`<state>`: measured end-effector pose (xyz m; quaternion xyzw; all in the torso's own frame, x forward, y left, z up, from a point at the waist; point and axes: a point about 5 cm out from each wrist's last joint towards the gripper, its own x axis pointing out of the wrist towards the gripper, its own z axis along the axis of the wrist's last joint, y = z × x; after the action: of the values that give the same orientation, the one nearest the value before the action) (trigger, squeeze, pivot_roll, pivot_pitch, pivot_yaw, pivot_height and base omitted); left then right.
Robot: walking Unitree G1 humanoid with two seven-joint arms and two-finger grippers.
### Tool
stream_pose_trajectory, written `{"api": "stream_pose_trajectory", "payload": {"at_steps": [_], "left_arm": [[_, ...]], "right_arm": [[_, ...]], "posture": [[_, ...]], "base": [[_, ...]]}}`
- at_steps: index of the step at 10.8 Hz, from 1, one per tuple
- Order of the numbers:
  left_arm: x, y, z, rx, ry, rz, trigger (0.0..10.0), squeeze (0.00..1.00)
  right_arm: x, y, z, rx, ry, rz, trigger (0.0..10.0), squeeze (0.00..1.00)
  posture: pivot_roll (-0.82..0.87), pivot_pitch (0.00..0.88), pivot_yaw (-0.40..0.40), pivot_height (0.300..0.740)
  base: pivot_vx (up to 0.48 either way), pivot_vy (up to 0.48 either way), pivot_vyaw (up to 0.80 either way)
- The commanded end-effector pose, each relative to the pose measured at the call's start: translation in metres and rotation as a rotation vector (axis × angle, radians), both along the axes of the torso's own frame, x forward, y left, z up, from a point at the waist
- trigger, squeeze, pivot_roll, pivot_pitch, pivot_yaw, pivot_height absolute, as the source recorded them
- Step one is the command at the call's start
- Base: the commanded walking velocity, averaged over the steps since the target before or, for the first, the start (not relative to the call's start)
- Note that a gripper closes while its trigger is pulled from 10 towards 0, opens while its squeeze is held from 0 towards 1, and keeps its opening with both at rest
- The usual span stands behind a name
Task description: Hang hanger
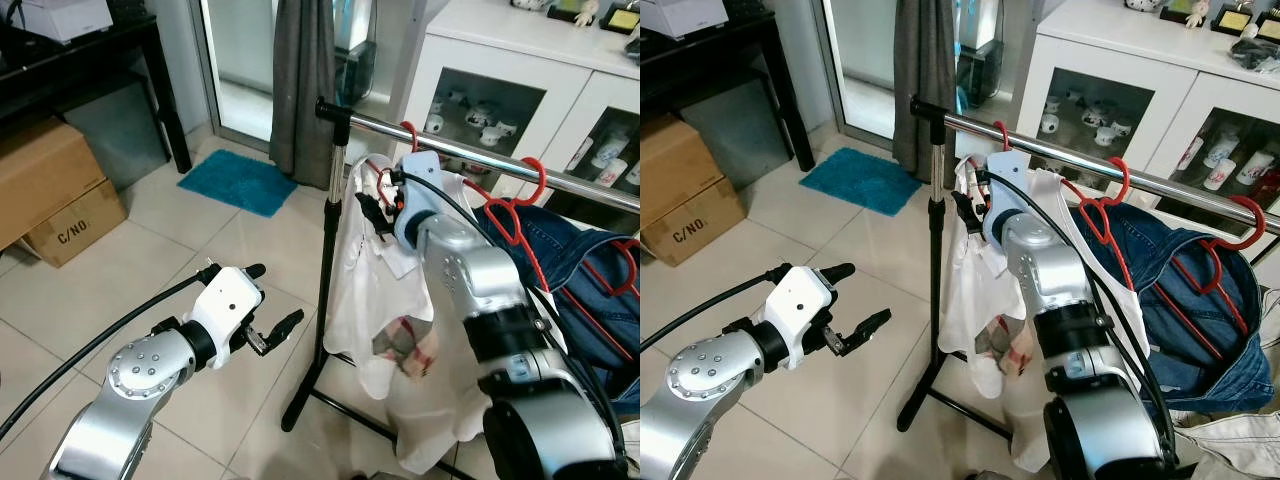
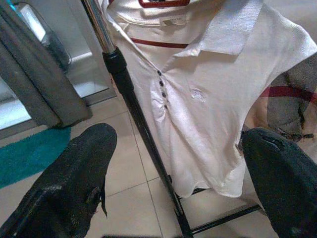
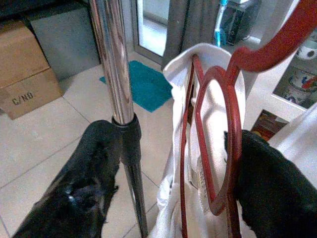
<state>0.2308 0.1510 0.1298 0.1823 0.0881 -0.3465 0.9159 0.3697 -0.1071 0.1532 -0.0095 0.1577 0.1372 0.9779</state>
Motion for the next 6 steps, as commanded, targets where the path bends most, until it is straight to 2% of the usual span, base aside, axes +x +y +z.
{"api": "stream_pose_trajectory", "payload": {"at_steps": [1, 6], "left_arm": [[-0.0004, -0.0022, 0.0003, -0.002, -0.006, -0.013, 10.0, 0.87], [0.0003, -0.0025, -0.0021, 0.001, -0.006, -0.014, 10.0, 0.87]], "right_arm": [[0.0052, -0.0040, 0.0018, -0.009, 0.002, -0.028, 0.0, 0.00], [0.0128, -0.0127, -0.0032, 0.001, 0.045, -0.054, 0.0, 0.00]], "posture": [[0.08, 0.000, -0.064, 0.740], [0.07, 0.000, -0.068, 0.740]], "base": [[0.000, 0.000, 0.00], [0.000, 0.000, 0.00]]}}
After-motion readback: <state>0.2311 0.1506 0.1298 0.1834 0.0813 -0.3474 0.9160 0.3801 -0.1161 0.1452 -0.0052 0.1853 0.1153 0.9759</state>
